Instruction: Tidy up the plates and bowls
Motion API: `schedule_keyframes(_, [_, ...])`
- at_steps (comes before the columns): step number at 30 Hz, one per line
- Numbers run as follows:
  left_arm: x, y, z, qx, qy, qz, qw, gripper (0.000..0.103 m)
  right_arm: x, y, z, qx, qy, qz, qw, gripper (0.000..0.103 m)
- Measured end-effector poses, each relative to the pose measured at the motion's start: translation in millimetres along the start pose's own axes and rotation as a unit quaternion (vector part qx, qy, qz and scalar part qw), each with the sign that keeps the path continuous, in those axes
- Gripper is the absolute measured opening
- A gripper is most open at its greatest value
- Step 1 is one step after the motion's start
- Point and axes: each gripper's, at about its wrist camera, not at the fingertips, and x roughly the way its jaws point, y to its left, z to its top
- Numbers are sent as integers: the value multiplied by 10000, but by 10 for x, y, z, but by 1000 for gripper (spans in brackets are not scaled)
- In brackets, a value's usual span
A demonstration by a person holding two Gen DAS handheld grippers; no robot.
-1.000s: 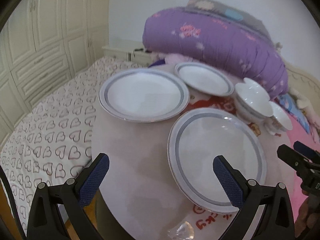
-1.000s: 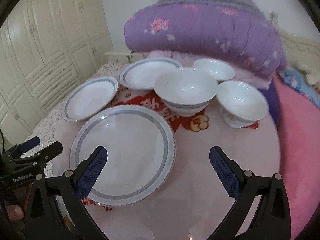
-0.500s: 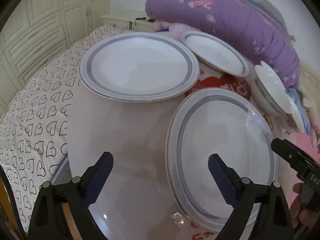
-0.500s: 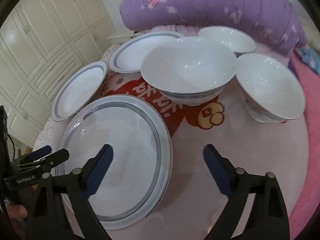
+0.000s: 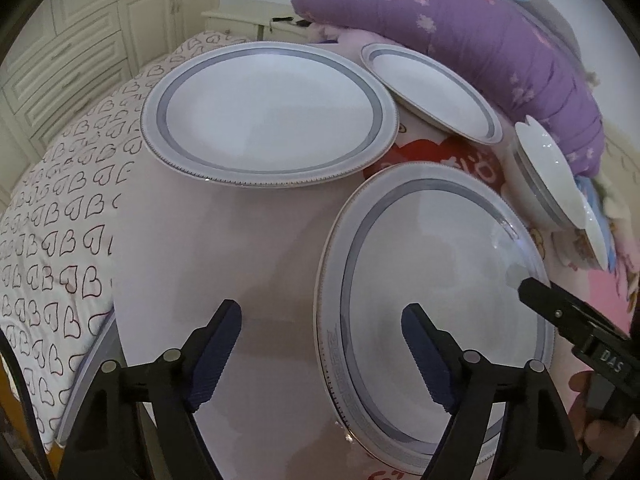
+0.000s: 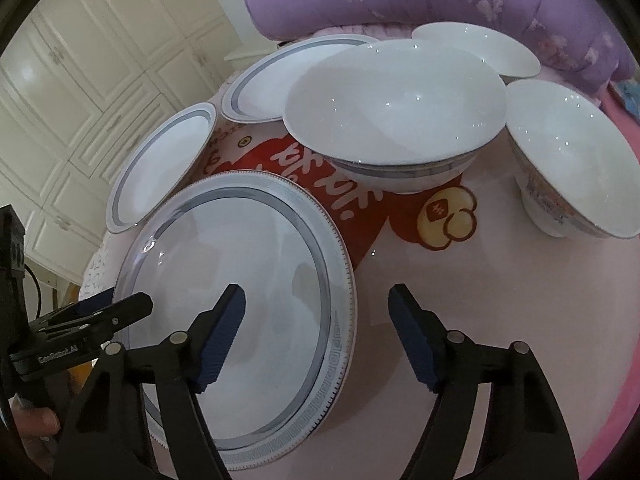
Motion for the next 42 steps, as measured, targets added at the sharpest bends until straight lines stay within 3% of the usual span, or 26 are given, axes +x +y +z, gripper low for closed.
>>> schedule_keyframes(4, [-2, 41, -50, 89, -7, -130, 9999, 72, 9, -2, -33, 161, -19, -91, 9998, 65])
schedule_keyframes(8, [-30, 96, -62, 189, 11, -233, 9995, 50, 7, -14, -56, 284, -46, -227, 9993, 53])
schedule_keyframes(10, [-27, 110, -72, 207, 12, -293, 9994, 41, 13, -2, -48, 294, -11, -209, 9993, 34])
schedule_keyframes(12, [-49, 135, -93, 208, 11, -352, 9992, 34, 23, 25, -49, 254, -3, -340, 9991, 33])
schedule_keyframes(14, [-50, 124, -120, 218, 67, -562, 9982, 20, 25, 26, -53, 277, -14, -418, 9987, 29])
schedule_keyframes(26, [-243, 190, -234, 117, -62, -361, 9993, 20, -26, 67, -125, 507, 14, -252, 9984, 26])
schedule_keyframes(42, [-982, 587, -580, -122, -387, -98, 9991, 21, -208, 671, -374, 73, 32, 108, 9999, 24])
